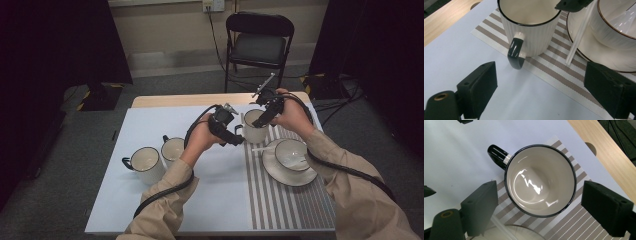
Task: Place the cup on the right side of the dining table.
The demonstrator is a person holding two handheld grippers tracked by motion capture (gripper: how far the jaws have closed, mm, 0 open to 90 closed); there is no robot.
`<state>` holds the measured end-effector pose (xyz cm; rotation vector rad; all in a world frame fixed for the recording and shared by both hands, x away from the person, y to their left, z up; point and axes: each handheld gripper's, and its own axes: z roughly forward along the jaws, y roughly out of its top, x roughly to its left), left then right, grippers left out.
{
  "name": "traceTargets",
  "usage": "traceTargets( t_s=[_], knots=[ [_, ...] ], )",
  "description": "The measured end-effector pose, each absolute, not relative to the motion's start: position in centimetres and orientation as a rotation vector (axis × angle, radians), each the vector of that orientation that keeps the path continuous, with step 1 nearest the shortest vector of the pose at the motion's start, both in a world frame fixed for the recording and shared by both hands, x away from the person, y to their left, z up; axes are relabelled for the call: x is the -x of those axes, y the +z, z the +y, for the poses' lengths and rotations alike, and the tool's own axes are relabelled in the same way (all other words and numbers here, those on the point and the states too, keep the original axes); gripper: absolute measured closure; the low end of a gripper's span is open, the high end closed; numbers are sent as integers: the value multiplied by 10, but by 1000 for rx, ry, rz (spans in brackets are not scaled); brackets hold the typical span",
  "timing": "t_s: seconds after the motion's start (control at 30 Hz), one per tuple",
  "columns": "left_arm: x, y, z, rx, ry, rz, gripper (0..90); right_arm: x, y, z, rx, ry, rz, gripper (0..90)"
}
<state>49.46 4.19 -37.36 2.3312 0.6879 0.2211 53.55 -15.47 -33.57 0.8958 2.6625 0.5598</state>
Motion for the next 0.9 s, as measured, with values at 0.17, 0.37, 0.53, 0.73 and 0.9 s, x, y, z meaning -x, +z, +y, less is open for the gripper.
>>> traceTargets(
  t_s=[0.17, 0.37, 0.53, 0.73, 0.9],
  knots=[
    [-489, -375, 43, -2337, 218, 689, 112, -532, -337, -154, -897, 559, 2668, 133],
    [-484, -377, 47, -2325, 208, 692, 123, -525, -334, -152, -885, 556, 2666, 132],
    [-481, -376, 49, -2323, 212, 692, 122, -523, -334, -151, -875, 551, 2680, 132],
    [-475, -375, 50, -2326, 213, 694, 126, -517, -334, -149, -868, 552, 2686, 133],
    [-472, -376, 52, -2330, 216, 695, 126, -514, -333, -150, -867, 556, 2685, 133]
  ],
)
